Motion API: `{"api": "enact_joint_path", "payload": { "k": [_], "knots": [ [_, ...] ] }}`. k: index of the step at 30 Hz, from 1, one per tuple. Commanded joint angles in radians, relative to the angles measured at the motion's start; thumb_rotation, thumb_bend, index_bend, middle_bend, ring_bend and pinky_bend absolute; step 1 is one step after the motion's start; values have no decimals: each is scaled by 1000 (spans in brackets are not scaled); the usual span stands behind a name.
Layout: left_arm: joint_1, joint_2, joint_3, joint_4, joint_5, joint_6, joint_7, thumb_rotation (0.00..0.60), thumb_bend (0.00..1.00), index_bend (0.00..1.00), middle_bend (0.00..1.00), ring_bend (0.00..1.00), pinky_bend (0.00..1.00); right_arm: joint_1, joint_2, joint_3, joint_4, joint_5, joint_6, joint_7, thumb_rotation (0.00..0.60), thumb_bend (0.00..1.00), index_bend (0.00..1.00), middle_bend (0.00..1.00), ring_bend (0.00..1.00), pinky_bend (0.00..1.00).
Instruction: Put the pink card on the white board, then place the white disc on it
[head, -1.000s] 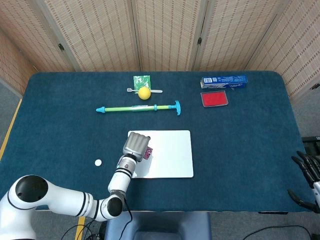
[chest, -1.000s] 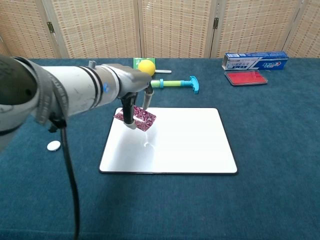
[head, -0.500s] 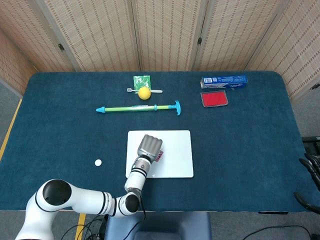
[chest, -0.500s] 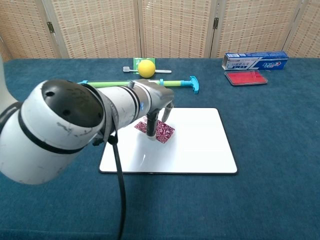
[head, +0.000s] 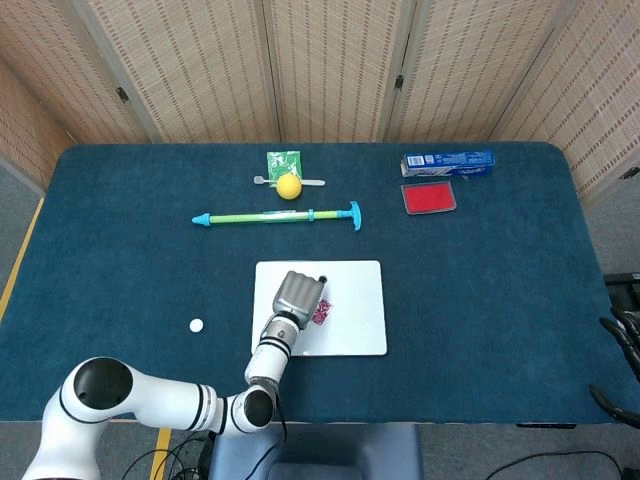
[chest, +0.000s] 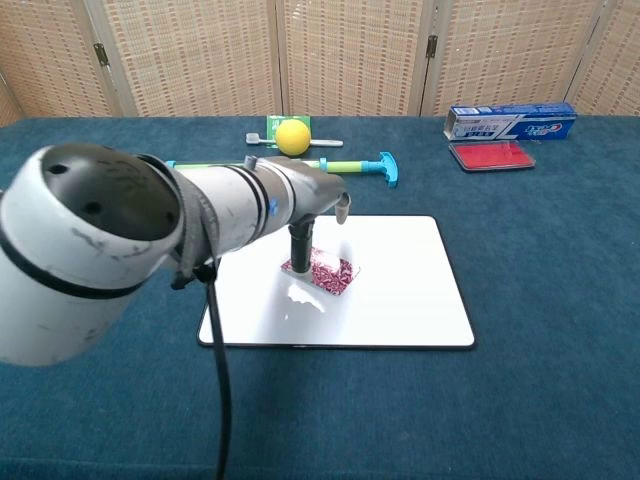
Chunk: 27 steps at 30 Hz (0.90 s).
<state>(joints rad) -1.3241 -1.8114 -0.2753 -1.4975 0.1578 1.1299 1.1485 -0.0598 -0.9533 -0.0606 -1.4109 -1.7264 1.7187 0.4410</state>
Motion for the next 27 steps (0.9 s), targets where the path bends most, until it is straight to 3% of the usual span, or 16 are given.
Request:
{"api": "enact_joint_path", "payload": {
  "k": [1,5,9,20,27],
  "knots": [
    [88,129,40,-196,78,111,-57,600,247,242,1000,1000,888,2,-1,-1,-3,-2,-4,-9,600,204,0,0,0,0],
    [190,251,98,-361,151,179,-142,600,247,267,1000,1000,888,4,-3,-3,-14,-10,-9,-36,600,204,0,0,0,0],
    [278,323,168,-420,194,192,-215,600,247,294,1000,1000,888,7,-7,-8,-32,-20,-18,-77,600,204,0,0,0,0],
    [430,382,270,-394,322,159,-369,600,247,327,1000,1000,888,6,-19,-19,-57,-46,-23,-152,600,204,0,0,0,0],
    [469,360,274,-330,355,104,-418,600,247,384,1000,1000,888,3,-24,-25,-62,-60,-17,-180,600,205,0,0,0,0]
  ]
}}
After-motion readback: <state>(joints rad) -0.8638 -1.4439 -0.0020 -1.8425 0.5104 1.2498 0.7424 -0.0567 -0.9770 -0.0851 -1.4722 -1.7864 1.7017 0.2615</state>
